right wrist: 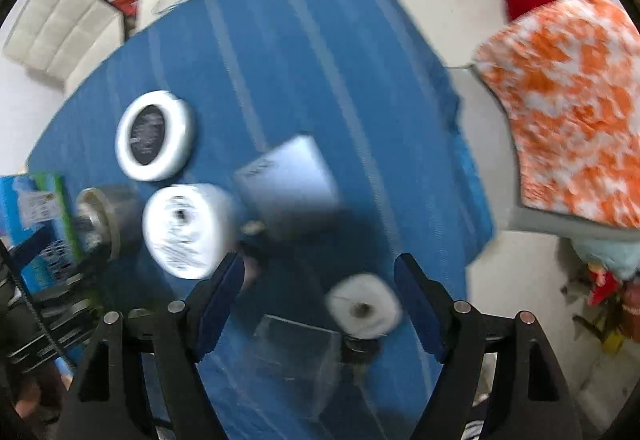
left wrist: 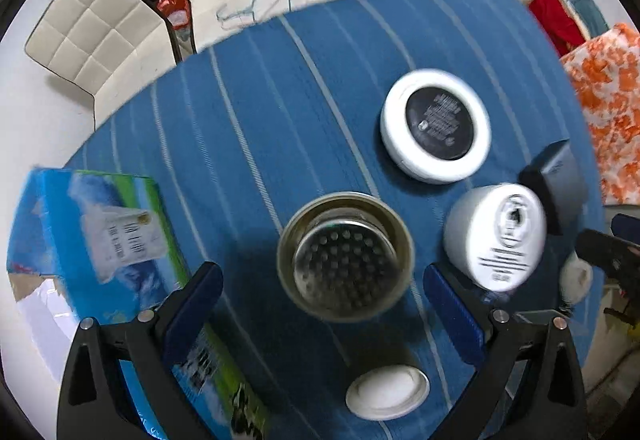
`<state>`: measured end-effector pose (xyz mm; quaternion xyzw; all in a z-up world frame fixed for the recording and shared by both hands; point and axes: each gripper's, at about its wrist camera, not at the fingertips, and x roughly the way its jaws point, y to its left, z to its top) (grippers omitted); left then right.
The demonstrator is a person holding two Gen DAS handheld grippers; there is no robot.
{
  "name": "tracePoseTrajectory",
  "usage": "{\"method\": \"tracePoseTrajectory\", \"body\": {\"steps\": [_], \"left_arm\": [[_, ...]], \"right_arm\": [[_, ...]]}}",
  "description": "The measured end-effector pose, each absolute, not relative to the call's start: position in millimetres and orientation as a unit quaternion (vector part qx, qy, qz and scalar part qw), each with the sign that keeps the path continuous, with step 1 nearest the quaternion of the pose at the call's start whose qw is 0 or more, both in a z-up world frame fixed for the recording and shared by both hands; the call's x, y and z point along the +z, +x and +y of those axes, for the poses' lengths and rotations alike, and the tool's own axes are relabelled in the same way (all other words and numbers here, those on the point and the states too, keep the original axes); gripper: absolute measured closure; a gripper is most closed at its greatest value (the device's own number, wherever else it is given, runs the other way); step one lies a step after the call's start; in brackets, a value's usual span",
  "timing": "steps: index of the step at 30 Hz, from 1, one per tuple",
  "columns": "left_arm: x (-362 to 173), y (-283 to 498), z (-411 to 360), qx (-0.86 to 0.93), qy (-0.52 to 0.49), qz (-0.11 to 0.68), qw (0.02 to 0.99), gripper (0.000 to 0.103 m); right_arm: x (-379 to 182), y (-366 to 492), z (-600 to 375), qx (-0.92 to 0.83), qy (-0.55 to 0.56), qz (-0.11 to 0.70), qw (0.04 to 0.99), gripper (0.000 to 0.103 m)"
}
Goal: Organize rigid objects
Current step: 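Close left gripper on the mesh canister while right gripper closes on the white cream jar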
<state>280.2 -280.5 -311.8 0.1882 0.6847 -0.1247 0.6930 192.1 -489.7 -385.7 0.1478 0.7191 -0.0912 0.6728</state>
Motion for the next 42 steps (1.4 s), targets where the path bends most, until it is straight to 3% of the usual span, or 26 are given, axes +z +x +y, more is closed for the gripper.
{"method": "tracePoseTrajectory", "body": {"steps": [3, 6, 8, 9, 19, 24, 26, 30, 42], "left_arm": [[-339.5, 285.8, -280.9, -0.126, 0.195, 0.7, 0.675, 0.002], [-353.0, 291.6, -275.5, -0.144, 0.165, 0.702, 0.678, 0.021], [-350.1, 296.4, -269.1, -0.155, 0.145, 0.694, 0.688, 0.025], [-348.4, 296.8, -267.1, -0.156, 0.144, 0.692, 0.69, 0.035], [-351.0, 288.6, -253.1, -0.13, 0.162, 0.686, 0.698, 0.032], [-355.9, 302.5, -250.4, -0.127, 0.152, 0.686, 0.7, 0.02], [-357.7, 302.4, -251.6, -0.131, 0.149, 0.684, 0.703, 0.02], [-355.3, 293.8, -261.8, -0.143, 0.147, 0.675, 0.709, 0.034], [-341.2, 278.5, -259.7, -0.147, 0.14, 0.66, 0.723, 0.034]], "right_arm": [[-390.8, 205.9, -477.3, -0.063, 0.181, 0.721, 0.666, 0.023], [-399.2, 214.4, -460.7, -0.065, 0.194, 0.722, 0.661, 0.023], [-405.4, 218.1, -456.0, -0.062, 0.205, 0.725, 0.655, 0.023], [-410.8, 219.5, -456.5, -0.06, 0.207, 0.725, 0.654, 0.022], [-421.0, 235.3, -411.8, -0.046, 0.193, 0.735, 0.649, 0.022], [-437.4, 240.0, -408.0, -0.06, 0.211, 0.738, 0.639, 0.028], [-438.6, 242.2, -406.4, -0.067, 0.209, 0.739, 0.636, 0.028], [-437.0, 240.3, -405.8, -0.07, 0.197, 0.745, 0.634, 0.029], [-405.9, 250.5, -390.5, -0.075, 0.174, 0.732, 0.654, 0.032]]}}
